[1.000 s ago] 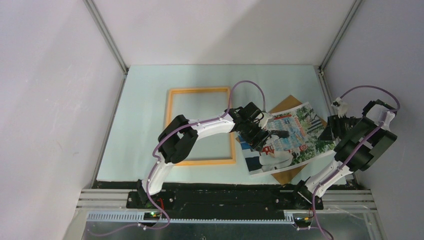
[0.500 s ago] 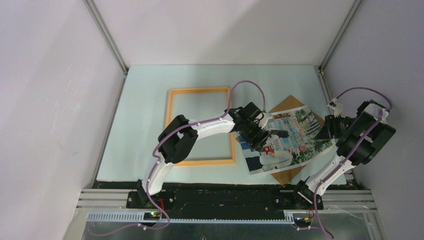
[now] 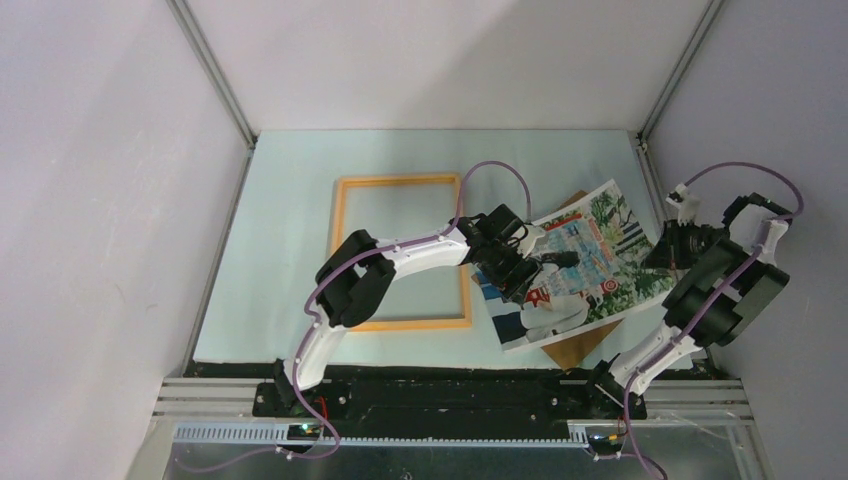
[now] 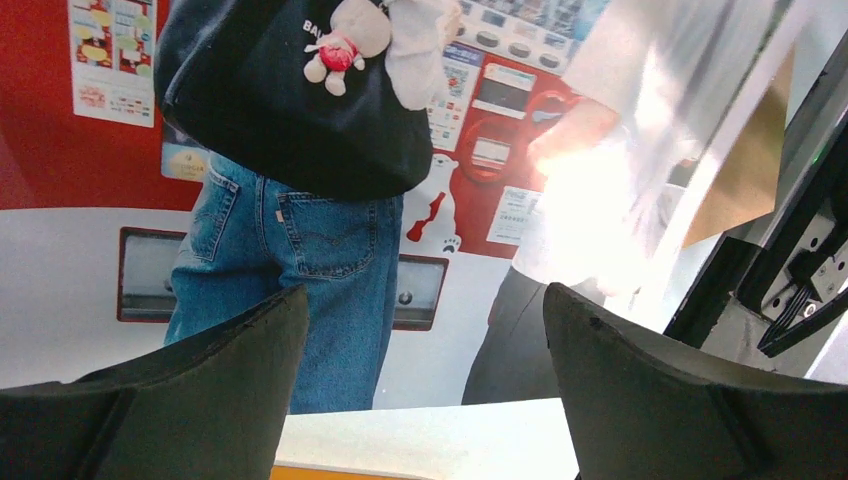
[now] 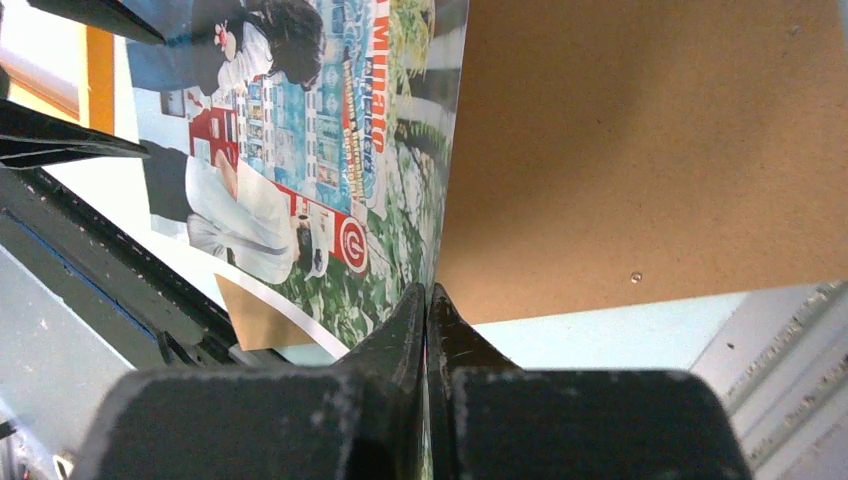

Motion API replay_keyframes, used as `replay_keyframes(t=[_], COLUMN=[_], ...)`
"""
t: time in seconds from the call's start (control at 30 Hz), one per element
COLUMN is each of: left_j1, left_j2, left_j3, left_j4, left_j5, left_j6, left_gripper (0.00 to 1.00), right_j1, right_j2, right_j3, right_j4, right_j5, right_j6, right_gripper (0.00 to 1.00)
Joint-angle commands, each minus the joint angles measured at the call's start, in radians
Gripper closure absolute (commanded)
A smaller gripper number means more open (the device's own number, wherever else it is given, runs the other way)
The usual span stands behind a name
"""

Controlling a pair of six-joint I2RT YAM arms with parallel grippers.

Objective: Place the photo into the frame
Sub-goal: Pick up the photo at the center of the board, then turn over the photo from the photo frame.

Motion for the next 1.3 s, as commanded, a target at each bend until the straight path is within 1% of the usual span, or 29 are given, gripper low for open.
replay_keyframes(t=[0.0,0.17,0.37,0.4,0.5,0.6,0.8,0.87,0.93,0.97,1.07,1.1,1.2,1.27], left_j1=[-0.006,0.006,0.058,0.064,0.088,0.103,0.139,0.149,0.159,0.162,0.164,0.163,0.148,0.126], left_j2=[-0.062,-0.157,-0.291,-0.323,-0.384,-0.451,-0.526,-0.538,-0.549,-0.558,-0.573,-0.577,-0.575,-0.572], left_j3=[-0.022,-0.020,-0.022,-0.022,-0.018,-0.009,0.027,0.043,0.060,0.064,0.081,0.086,0.124,0.149], left_j4=[-0.040,-0.040,-0.047,-0.048,-0.057,-0.062,-0.064,-0.067,-0.066,-0.066,-0.066,-0.066,-0.068,-0.074], left_j5=[-0.046,-0.099,-0.114,-0.117,-0.145,-0.187,-0.249,-0.278,-0.308,-0.321,-0.330,-0.329,-0.342,-0.381], left_j6=[0.033,0.052,0.095,0.099,0.176,0.242,0.262,0.249,0.224,0.214,0.160,0.136,0.114,0.118], left_gripper=[0.06,0.01,0.00,0.00,0.00,0.00,0.00,0.00,0.00,0.00,0.00,0.00,0.00,0.00], right_j1=[-0.001,0.014,0.058,0.077,0.120,0.192,0.330,0.379,0.427,0.454,0.494,0.498,0.513,0.512], right_j2=[-0.152,-0.246,-0.364,-0.372,-0.407,-0.433,-0.489,-0.504,-0.511,-0.508,-0.483,-0.477,-0.445,-0.423], right_j3=[0.026,0.037,0.090,0.097,0.144,0.180,0.255,0.279,0.307,0.320,0.379,0.400,0.442,0.470], right_j4=[-0.025,-0.046,-0.097,-0.105,-0.152,-0.175,-0.131,-0.103,-0.042,-0.005,0.053,0.078,0.124,0.156], right_j5=[-0.044,-0.083,-0.125,-0.133,-0.146,-0.157,-0.153,-0.143,-0.115,-0.095,-0.080,-0.070,-0.046,-0.041], right_j6=[0.031,0.052,0.057,0.057,0.058,0.075,0.191,0.247,0.368,0.465,0.631,0.702,0.826,0.938], right_gripper=[1.00,1.00,1.00,1.00,1.00,1.00,1.00,1.00,1.00,1.00,1.00,1.00,1.00,1.00])
